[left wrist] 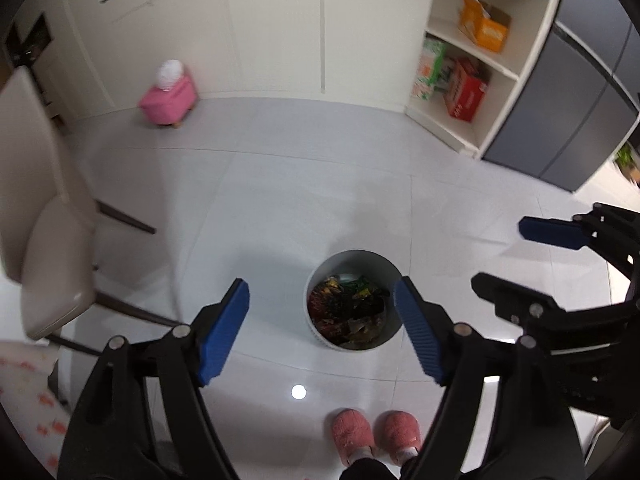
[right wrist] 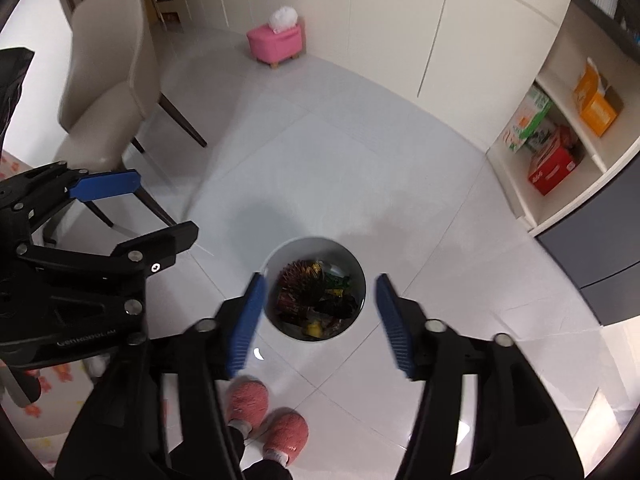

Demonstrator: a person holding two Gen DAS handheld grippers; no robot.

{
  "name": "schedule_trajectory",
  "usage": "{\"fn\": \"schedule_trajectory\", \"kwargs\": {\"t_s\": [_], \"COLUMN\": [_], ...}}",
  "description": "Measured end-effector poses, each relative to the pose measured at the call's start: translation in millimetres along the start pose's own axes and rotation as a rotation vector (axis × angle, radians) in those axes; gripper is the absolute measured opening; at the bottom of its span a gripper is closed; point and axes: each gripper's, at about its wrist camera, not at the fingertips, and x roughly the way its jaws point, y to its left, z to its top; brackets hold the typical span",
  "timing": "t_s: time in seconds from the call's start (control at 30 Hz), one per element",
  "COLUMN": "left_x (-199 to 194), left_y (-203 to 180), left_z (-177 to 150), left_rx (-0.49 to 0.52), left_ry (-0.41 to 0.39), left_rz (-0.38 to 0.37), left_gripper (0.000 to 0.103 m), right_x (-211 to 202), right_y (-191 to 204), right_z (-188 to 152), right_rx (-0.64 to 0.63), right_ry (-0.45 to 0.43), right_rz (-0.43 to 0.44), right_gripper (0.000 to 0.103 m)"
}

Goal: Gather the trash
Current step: 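Move both open tools back toward the table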

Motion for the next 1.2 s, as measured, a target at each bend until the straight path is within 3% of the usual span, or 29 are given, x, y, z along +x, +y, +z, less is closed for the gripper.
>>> {"fn": "schedule_trajectory", "kwargs": {"t_s": [0.1,0.4,0.67,0.9,1.07,1.2], "left_x": [-46.7,-169.8,-277.5,-370.2,-444.7,-502.1], "left_y": [9.2,42.3,79.6,103.2,113.2,122.8], "left_z": [-5.1,-57.1,-148.8,-245.6,-317.7,-373.5], "left_rx": [-0.064,-0.339,-0.670,-0.933,-1.064,-1.137], "left_ry": [-0.017,-0.049,-0.092,-0.098,-0.108,-0.105], "left_rz": [0.045,0.156,0.324,0.538,0.660,0.707], "left_gripper": [0.080,0.084,0.087,0.089,0.089,0.089], "right_x": [-34.9,-140.3,-204.3,-265.3,-315.4,-353.5], "right_y": [15.2,91.3,195.6,304.8,377.8,424.5], "right_z": [3.6,5.4,-9.4,-44.2,-80.2,-112.3], "right_rx": [-0.028,-0.250,-0.551,-0.817,-0.938,-0.971], "right_ry": [-0.018,-0.081,-0.140,-0.169,-0.192,-0.188], "right_rz": [0.018,0.120,0.293,0.466,0.581,0.634], "right_gripper": [0.075,0.078,0.082,0.083,0.083,0.082]}}
